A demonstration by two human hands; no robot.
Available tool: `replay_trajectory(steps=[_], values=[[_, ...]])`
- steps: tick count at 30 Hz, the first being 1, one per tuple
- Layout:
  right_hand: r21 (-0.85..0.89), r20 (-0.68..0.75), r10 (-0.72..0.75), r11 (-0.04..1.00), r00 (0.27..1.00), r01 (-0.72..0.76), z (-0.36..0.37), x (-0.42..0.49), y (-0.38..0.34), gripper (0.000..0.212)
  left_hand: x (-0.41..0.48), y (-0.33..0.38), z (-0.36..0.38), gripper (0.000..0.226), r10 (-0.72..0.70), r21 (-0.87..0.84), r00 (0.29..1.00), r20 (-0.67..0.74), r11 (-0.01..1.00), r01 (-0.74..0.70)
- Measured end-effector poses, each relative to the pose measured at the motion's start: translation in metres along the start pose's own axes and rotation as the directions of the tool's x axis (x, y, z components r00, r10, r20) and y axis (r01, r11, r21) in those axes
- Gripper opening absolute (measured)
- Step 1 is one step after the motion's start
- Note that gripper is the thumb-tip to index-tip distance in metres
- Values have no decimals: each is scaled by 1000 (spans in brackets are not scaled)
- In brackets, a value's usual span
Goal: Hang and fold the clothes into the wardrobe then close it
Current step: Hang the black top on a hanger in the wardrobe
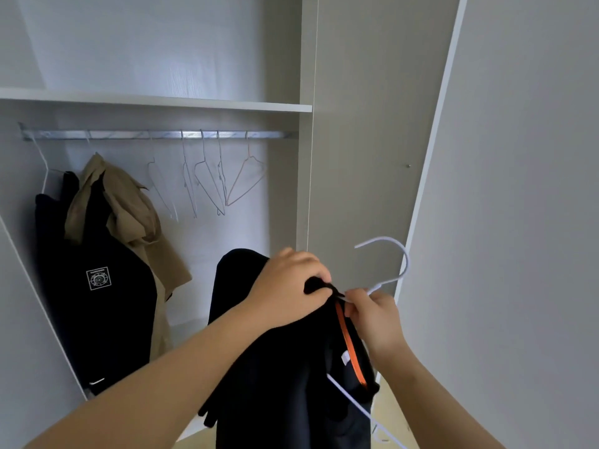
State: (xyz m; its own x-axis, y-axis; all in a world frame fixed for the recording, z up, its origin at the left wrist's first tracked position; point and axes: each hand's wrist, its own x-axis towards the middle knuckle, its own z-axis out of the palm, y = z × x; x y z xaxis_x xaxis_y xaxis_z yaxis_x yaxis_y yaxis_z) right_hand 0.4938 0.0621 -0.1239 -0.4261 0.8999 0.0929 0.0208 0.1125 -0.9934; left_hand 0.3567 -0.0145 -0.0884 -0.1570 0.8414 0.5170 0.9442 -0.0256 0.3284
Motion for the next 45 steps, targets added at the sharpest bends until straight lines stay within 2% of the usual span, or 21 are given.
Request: replay_trajectory(steps=[1, 2, 5, 8, 10, 11, 13, 14, 15, 17, 18, 20, 24, 27, 29, 30, 32, 34, 35, 39, 45], values=[[3, -11, -14, 1000, 1000, 14, -3, 1, -2, 41, -2, -4, 0, 16, 118, 139, 993, -9, 984, -115], [11, -14, -17, 1000, 1000, 17, -6, 2, -4, 46, -3, -5, -1, 21, 167, 210, 986, 27, 963, -169], [16, -11, -23, 1000, 1000, 23, -9, 0, -10, 50, 1, -7, -1, 22, 191, 260, 978, 80, 943, -206], [-47, -78, -146, 989, 986, 142, -10, -1, -17, 37, 2, -4, -3, 16, 232, 235, 973, -18, 946, -222], [-152, -208, -324, 943, 923, 297, -10, -2, -21, 19, 0, -4, -3, 17, 216, 235, 973, -81, 953, -192], [-219, -281, -426, 901, 860, 375, -9, -4, -23, 12, 0, -3, -4, 19, 193, 239, 975, -114, 958, -161], [-332, -375, -581, 812, 723, 481, -6, -8, -22, 17, 2, -3, -7, 17, 125, 224, 976, -177, 971, -83], [-353, -361, -606, 792, 709, 498, -3, -9, -20, 19, 2, -3, -9, 16, 91, 215, 973, -212, 976, -45], [-333, -302, -579, 809, 757, 485, 0, -9, -19, 21, 4, -3, -11, 15, 66, 211, 966, -249, 977, -13], [-336, -84, -446, 855, 891, 396, 9, -7, -14, 25, 4, -2, -14, 15, 27, 212, 954, -300, 976, 39], [-381, 11, -400, 845, 916, 374, 13, -6, -11, 31, 3, -2, -15, 16, 17, 216, 949, -315, 975, 54], [-385, 110, -352, 847, 930, 366, 17, -4, -5, 38, 2, -4, -18, 18, -1, 223, 941, -340, 971, 81], [-133, 314, -243, 946, 918, 296, 18, -4, 2, 20, 0, -18, -30, 22, -119, 181, 911, -395, 962, 204], [-222, 543, -74, 948, 836, 228, 19, -4, 13, 15, -3, -33, -45, 25, -202, 133, 859, -471, 946, 295], [-403, 632, 85, 885, 770, 233, 24, -5, 24, 4, -6, -39, -54, 25, -218, 99, 840, -498, 948, 304], [-514, 630, 131, 809, 765, 285, 27, -4, 31, 18, -8, -41, -57, 24, -216, 94, 838, -500, 949, 300], [-730, 567, 144, 545, 811, 413, 29, -3, 41, 30, -14, -45, -63, 24, -208, 104, 846, -491, 950, 294], [-826, 505, 54, 321, 862, 464, 24, 1, 44, 23, -23, -50, -70, 24, -207, 117, 854, -477, 948, 296], [-845, 473, -4, 280, 881, 455, 18, 4, 44, 19, -28, -53, -75, 24, -211, 116, 858, -468, 948, 296], [-886, 366, -147, 247, 919, 392, -6, 26, 37, 19, -52, -71, -95, 18, -229, 82, 894, -384, 956, 281], [-868, 404, -256, 196, 878, 456, -9, 41, 34, 23, -75, -85, -110, 16, -205, 120, 904, -375, 956, 266]])
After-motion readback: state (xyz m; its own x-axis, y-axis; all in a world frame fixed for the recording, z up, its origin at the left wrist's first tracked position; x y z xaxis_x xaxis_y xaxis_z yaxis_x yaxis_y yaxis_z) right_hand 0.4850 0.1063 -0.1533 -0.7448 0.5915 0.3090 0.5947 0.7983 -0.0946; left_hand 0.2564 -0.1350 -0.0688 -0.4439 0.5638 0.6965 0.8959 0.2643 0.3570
